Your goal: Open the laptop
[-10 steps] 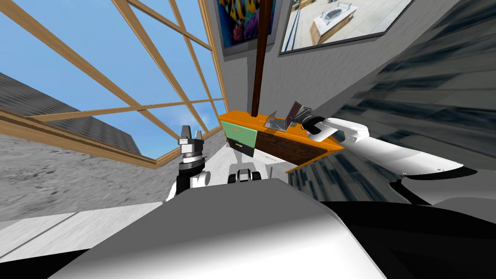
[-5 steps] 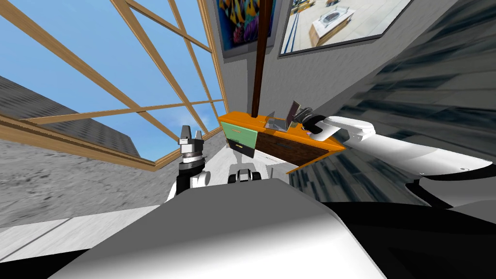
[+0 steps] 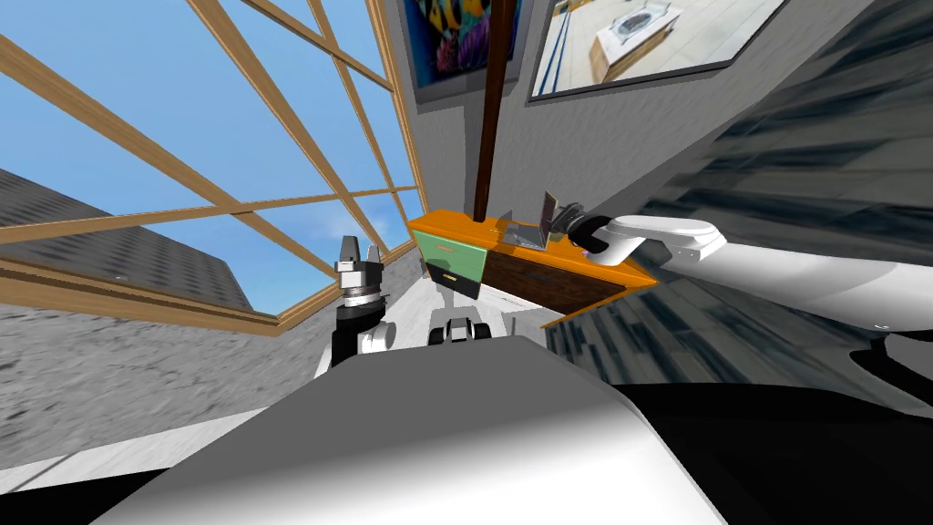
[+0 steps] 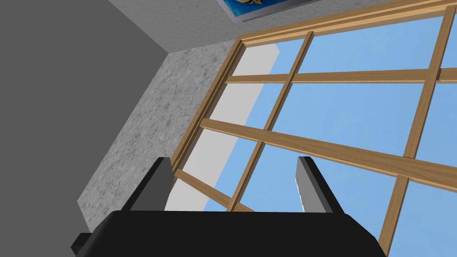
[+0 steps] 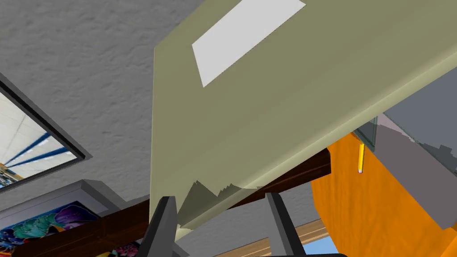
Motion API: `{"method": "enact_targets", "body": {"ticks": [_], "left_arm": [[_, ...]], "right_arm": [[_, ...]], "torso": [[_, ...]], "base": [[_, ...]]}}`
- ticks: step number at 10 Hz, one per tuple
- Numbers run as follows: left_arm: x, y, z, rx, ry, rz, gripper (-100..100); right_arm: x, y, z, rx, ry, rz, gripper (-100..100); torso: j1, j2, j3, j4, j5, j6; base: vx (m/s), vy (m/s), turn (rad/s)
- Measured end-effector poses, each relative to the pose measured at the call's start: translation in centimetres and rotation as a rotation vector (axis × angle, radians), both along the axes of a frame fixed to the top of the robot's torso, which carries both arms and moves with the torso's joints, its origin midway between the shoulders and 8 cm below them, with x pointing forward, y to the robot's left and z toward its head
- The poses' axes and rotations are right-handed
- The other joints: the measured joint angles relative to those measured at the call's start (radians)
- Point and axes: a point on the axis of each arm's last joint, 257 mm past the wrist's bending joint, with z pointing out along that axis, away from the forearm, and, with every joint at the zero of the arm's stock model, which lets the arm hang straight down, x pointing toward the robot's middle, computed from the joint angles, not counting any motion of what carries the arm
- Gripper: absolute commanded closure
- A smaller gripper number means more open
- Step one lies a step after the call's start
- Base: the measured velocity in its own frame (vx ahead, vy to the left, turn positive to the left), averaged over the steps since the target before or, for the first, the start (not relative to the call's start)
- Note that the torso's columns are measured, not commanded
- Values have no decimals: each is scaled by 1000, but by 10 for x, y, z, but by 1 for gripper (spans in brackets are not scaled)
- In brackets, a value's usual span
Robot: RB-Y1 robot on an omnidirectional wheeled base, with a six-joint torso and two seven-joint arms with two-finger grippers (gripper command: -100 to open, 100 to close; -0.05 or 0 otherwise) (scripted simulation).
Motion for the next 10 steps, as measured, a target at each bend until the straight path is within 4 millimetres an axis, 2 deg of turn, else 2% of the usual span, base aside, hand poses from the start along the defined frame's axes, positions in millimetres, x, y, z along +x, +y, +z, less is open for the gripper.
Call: {"method": "enact_targets", "body": {"ticks": [5,10], "left_arm": [[0,0,0,0,0,0,0],[0,0,0,0,0,0,0]], "right_arm": [[-8,17,-17,-146,94,18,100],[-20,24,-35,-301,179,28,100]], "torso": [[3,1,0,2,2,0],[5,3,2,4,4,-1]], "base": [[67,40,-35],[51,40,-21]]}}
